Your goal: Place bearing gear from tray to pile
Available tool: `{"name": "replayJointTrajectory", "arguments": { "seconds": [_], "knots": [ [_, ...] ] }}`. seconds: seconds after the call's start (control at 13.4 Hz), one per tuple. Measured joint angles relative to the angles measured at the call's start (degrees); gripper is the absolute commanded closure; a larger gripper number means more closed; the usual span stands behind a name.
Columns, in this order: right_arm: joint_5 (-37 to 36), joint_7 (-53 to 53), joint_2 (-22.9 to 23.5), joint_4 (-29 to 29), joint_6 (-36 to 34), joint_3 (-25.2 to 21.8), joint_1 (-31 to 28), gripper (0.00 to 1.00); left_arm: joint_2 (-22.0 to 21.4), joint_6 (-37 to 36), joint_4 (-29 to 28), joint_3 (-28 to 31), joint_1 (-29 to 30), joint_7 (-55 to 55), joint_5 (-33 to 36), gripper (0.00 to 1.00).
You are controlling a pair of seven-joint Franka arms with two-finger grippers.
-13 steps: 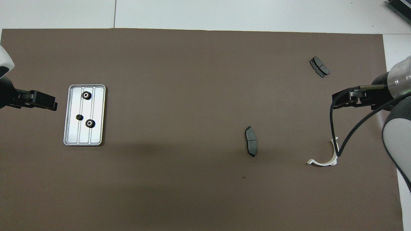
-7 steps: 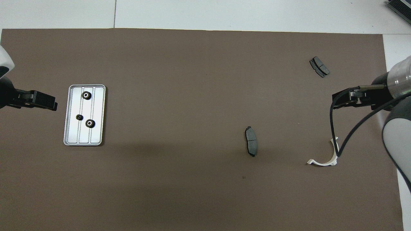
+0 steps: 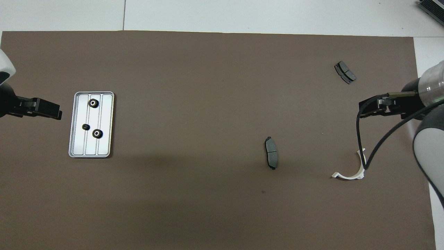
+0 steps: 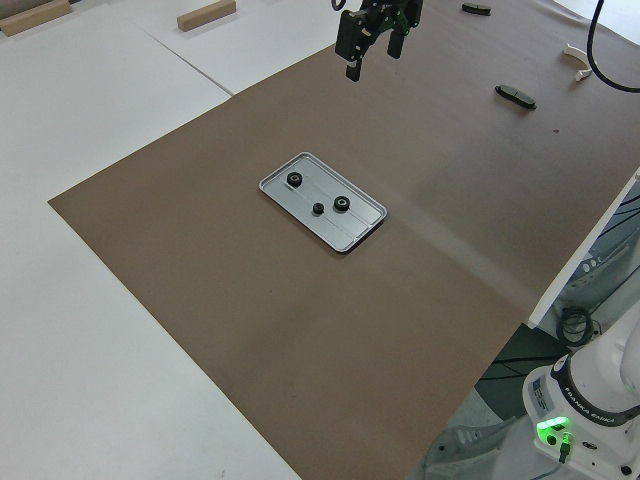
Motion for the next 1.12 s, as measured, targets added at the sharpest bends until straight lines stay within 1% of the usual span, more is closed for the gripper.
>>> {"name": "replayJointTrajectory", "arguments": {
  "seconds": [0.15, 0.37, 0.6, 0.75, 0.97, 1.12],
  "knots": [
    [0.0, 0.0, 0.0, 0.0, 0.0, 0.0, 0.0, 0.0, -0.14, 0.93, -0.61, 0.03, 0.01, 0.0, 0.0, 0.0],
    [0.0, 0.0, 0.0, 0.0, 0.0, 0.0, 0.0, 0.0, -1.01, 8.34, -5.35, 0.06, 0.02, 0.0, 0.0, 0.0],
    [0.0, 0.0, 0.0, 0.0, 0.0, 0.0, 0.0, 0.0, -0.32, 13.17, -9.24, 0.05, 0.02, 0.0, 0.0, 0.0],
    [0.0, 0.0, 0.0, 0.0, 0.0, 0.0, 0.0, 0.0, 2.11, 17.46, -10.33, 0.05, 0.03, -0.03, -0.07, 0.0],
    [0.0, 0.0, 0.0, 0.0, 0.0, 0.0, 0.0, 0.0, 7.19, 23.53, -11.47, 0.11, 0.11, -0.15, -0.14, 0.0],
    [0.0, 0.0, 0.0, 0.0, 0.0, 0.0, 0.0, 0.0, 8.53, 29.17, -15.74, 0.18, 0.93, -0.26, -0.15, 0.0]
  ]
}}
